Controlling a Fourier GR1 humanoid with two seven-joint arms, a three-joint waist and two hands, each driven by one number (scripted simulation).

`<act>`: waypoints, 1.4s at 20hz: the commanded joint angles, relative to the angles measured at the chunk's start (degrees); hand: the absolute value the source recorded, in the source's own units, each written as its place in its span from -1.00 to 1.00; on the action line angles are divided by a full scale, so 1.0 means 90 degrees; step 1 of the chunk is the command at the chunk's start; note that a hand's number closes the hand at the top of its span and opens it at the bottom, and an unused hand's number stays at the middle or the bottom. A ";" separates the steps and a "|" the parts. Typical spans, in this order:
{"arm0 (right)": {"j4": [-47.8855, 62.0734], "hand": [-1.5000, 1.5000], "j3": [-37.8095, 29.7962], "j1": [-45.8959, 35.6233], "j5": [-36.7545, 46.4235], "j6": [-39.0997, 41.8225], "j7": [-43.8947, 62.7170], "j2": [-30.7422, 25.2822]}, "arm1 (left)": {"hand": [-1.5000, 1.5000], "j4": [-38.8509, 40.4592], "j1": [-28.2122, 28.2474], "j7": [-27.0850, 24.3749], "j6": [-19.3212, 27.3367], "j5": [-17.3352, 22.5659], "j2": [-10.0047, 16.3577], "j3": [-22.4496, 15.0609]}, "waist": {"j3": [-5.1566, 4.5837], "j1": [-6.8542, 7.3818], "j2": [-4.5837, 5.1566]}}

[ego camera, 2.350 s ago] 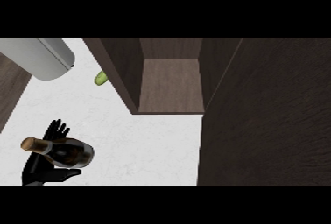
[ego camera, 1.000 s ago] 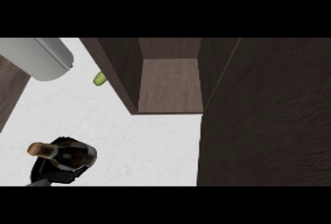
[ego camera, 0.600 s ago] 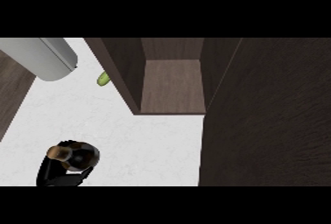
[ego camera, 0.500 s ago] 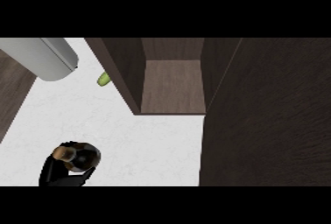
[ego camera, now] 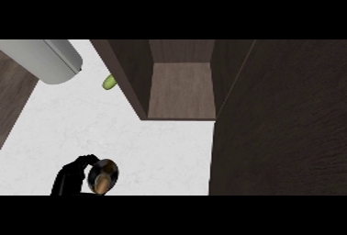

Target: Pick up the wine, place it into the cabinet and close the cabinet

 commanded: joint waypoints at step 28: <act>0.0091 -1.00 -0.0472 -0.0332 -0.0499 0.0006 0.0285 -0.0175 | 1.00 -0.7148 0.0679 0.4821 0.2872 0.1659 -0.0903 -0.2615 | -0.0077 -0.0062 0.0051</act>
